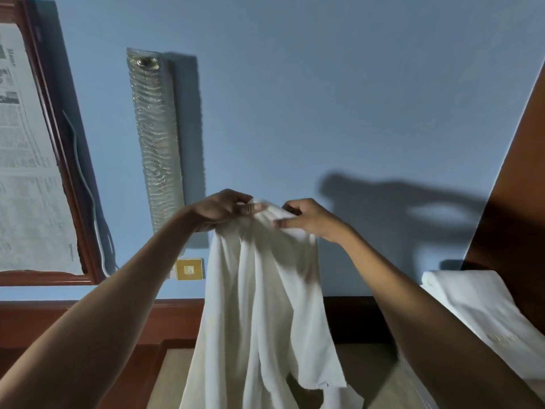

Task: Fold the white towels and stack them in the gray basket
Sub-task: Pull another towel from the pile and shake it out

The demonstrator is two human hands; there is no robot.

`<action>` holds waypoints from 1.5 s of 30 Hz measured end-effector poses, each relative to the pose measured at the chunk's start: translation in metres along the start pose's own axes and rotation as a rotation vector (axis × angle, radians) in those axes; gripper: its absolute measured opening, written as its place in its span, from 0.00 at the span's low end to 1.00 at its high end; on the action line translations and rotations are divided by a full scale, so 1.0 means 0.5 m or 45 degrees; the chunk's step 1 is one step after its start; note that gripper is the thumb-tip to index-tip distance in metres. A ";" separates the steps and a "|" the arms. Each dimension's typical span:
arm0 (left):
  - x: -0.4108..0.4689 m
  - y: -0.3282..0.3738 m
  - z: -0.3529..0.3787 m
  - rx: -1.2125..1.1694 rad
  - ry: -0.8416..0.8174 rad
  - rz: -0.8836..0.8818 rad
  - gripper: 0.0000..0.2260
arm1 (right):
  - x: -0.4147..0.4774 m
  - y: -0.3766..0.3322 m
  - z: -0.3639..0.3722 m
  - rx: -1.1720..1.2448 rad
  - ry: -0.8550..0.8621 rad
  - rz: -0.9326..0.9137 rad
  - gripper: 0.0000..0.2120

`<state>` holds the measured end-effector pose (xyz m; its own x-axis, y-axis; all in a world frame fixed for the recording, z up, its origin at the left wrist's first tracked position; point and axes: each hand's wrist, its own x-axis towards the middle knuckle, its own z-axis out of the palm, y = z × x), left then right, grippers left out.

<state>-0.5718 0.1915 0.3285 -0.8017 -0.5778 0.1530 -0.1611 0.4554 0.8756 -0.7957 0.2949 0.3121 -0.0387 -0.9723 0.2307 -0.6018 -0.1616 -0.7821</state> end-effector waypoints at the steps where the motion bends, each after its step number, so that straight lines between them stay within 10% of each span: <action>1: 0.003 0.007 0.000 -0.027 0.055 0.038 0.14 | -0.008 0.010 0.006 -0.021 -0.023 0.064 0.14; 9: 0.048 -0.028 -0.017 -0.418 0.542 0.165 0.15 | -0.042 0.135 0.050 0.227 -0.023 0.306 0.15; 13: 0.056 -0.085 -0.030 0.196 0.805 -0.063 0.16 | -0.029 0.108 0.022 0.091 0.224 0.200 0.22; 19: 0.044 -0.082 0.047 0.325 -0.047 -0.232 0.30 | 0.006 0.017 -0.008 0.097 0.266 -0.062 0.24; 22: 0.054 -0.065 0.079 0.152 -0.135 -0.145 0.19 | 0.005 0.006 -0.015 0.034 0.218 -0.095 0.31; 24: 0.053 -0.065 0.073 0.028 -0.124 -0.071 0.30 | -0.005 0.026 -0.026 0.032 0.220 -0.063 0.32; 27: 0.050 -0.072 0.055 -0.126 0.038 0.045 0.38 | -0.032 0.070 -0.036 0.070 0.165 0.013 0.24; 31: 0.056 -0.078 0.053 -0.189 0.254 0.072 0.14 | -0.074 0.124 -0.042 0.151 0.092 0.179 0.25; 38: 0.069 -0.116 0.075 0.118 0.752 -0.221 0.16 | -0.128 0.185 -0.123 0.090 0.119 0.217 0.18; 45: 0.096 -0.040 0.244 0.186 -0.256 -0.267 0.21 | -0.135 0.137 -0.120 -0.003 -0.012 0.042 0.17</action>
<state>-0.6771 0.2372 0.2623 -0.8377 -0.5304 -0.1306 -0.4042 0.4411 0.8013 -0.8821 0.3596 0.2779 -0.0509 -0.9787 0.1990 -0.6019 -0.1290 -0.7881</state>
